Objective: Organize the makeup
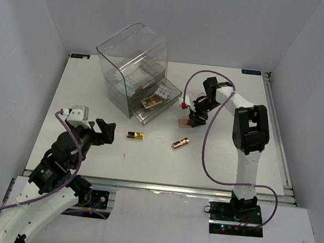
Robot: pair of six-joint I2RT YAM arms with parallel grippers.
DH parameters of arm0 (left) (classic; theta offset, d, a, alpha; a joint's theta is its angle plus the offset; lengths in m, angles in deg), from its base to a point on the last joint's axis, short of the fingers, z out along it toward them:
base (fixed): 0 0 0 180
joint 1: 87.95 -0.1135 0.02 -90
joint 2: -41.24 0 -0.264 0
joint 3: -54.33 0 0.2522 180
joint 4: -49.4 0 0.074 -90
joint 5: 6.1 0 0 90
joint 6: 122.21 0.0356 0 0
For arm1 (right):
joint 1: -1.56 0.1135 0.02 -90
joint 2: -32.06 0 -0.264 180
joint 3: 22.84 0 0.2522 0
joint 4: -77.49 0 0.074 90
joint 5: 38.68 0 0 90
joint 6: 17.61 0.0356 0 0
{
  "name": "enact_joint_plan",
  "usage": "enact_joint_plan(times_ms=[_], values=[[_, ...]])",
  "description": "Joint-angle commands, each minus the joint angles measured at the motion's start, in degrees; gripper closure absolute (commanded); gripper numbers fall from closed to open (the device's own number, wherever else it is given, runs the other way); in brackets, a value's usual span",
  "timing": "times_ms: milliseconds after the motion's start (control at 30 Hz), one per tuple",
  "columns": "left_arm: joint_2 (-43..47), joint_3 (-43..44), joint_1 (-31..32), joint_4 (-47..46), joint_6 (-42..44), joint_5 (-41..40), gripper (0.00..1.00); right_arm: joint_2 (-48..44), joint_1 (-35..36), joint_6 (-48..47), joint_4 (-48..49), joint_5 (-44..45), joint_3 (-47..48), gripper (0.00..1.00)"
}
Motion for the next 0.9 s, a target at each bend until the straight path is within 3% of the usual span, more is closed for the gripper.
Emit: enact_joint_plan(times_ms=[0,133,367,633,867], values=[[1.08,-0.08,-0.25,0.10,-0.34,-0.26,0.02,-12.34,0.94,-3.24,-1.02,0.63,-7.35,0.74],[1.75,-0.18,-0.24,0.10,-0.42,-0.09,0.02,-21.47,1.77,-3.33,-0.42,1.12,-11.18,0.75],[2.83,-0.18,-0.25,0.02,-0.51,-0.45,0.02,-30.28,10.32,-0.25,4.80,6.44,-10.56,0.75],[2.53,-0.18,-0.25,0.32,-0.73,-1.29,0.02,-19.94,20.96,3.33,15.40,19.17,0.85,0.75],[2.56,-0.02,-0.25,0.72,-1.04,-2.11,0.02,-11.13,24.95,2.20,19.00,24.73,10.52,0.74]])
